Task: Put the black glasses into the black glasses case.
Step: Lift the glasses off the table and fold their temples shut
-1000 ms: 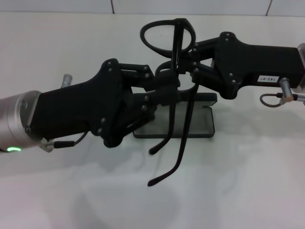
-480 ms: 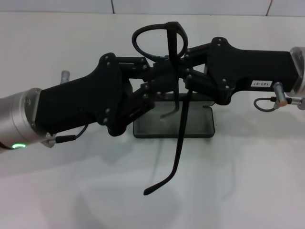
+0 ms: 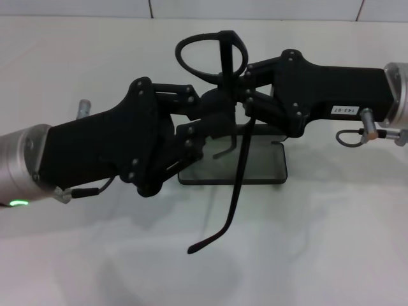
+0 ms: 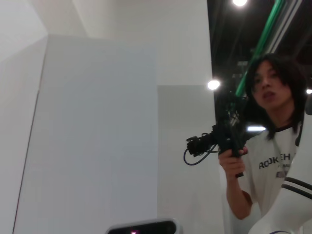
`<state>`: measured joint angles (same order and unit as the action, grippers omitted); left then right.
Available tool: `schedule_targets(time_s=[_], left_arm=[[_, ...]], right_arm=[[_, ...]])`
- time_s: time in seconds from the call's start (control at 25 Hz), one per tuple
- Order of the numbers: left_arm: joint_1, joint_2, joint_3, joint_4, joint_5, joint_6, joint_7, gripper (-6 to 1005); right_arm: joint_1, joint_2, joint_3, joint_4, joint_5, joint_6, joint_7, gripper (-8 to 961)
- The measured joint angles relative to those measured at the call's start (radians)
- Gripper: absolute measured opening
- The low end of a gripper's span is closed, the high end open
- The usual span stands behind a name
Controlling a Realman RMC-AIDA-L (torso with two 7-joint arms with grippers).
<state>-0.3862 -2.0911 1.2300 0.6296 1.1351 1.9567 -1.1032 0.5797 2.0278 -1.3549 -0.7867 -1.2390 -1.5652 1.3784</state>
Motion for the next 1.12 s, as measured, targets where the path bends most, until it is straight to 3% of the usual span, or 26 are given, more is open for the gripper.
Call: schedule_targets(time_s=[0.12,1.12], left_arm=[[-0.023,0.0,0.0,-0.048,0.0,-0.015,0.026,147],[-0.029,0.0,0.0,-0.115,-0.046,-0.058,0.066,145]], right_arm=[[0.009,0.0,-0.018,0.0,0.011,0.001,-0.006,98],[0.017,0.0,-0.032,0.0,0.036,-0.013,-0.012,106]])
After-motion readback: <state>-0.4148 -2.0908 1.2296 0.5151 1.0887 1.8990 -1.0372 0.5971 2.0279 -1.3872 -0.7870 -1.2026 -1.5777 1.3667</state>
